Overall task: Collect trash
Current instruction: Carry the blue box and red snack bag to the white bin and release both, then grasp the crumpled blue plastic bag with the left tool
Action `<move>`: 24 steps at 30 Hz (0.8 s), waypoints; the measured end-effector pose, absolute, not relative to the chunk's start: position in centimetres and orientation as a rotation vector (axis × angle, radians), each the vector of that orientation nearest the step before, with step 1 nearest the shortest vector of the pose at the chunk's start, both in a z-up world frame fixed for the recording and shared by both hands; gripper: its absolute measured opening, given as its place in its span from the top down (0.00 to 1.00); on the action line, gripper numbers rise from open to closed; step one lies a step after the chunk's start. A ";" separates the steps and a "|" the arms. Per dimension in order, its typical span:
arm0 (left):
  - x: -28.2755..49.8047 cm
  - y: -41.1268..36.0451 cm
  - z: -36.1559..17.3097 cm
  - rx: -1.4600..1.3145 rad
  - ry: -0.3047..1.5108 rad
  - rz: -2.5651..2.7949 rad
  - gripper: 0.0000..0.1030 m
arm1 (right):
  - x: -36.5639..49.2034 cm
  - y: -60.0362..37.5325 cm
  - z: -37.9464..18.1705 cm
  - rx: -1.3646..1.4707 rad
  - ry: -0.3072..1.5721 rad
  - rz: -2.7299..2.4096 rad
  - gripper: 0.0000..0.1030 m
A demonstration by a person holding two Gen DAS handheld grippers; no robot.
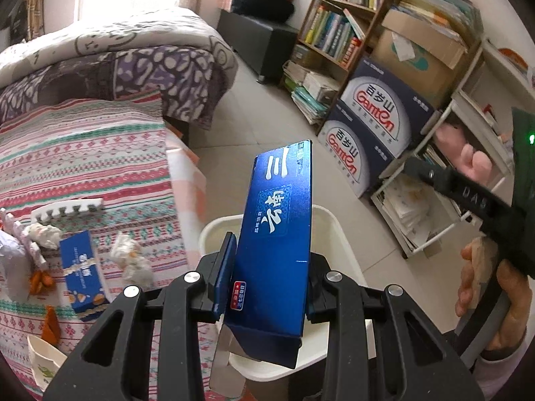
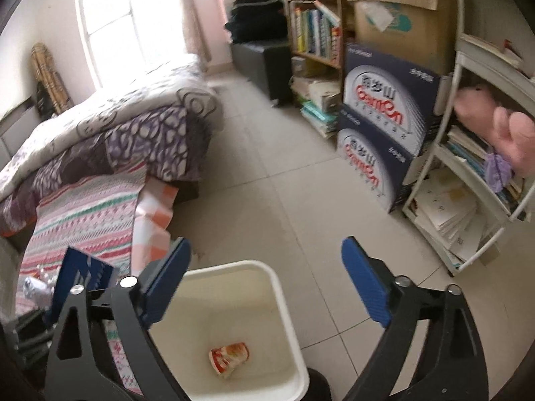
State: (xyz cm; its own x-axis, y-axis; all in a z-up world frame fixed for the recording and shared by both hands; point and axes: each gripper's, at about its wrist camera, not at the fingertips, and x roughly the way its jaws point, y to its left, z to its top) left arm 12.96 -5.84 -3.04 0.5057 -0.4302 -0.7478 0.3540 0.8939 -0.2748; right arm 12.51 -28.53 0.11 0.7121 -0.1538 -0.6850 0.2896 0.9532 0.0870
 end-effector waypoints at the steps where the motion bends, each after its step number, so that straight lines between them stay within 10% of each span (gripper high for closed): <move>1: 12.9 -6.2 -3.1 -0.087 0.929 -0.480 0.67 | 12.4 -28.9 0.3 0.196 0.724 -0.261 0.11; 8: 12.0 -9.5 -4.0 -0.072 0.955 -0.553 0.66 | 11.7 -30.3 0.9 0.237 0.673 -0.316 0.07; 12: 11.7 -10.5 -4.4 -0.066 0.960 -0.579 0.45 | 11.6 -30.5 0.9 0.245 0.667 -0.330 0.07; 24: 12.0 -8.8 -4.3 -0.041 0.942 -0.487 0.25 | 12.1 -28.7 0.7 0.225 0.675 -0.312 0.07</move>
State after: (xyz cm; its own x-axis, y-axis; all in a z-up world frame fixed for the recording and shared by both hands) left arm 12.01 -8.79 -4.33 0.4881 -0.4184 -0.7659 0.3831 0.8913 -0.2428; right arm 12.12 -28.70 0.71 0.7370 -0.2093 -0.6427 0.3536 0.9297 0.1027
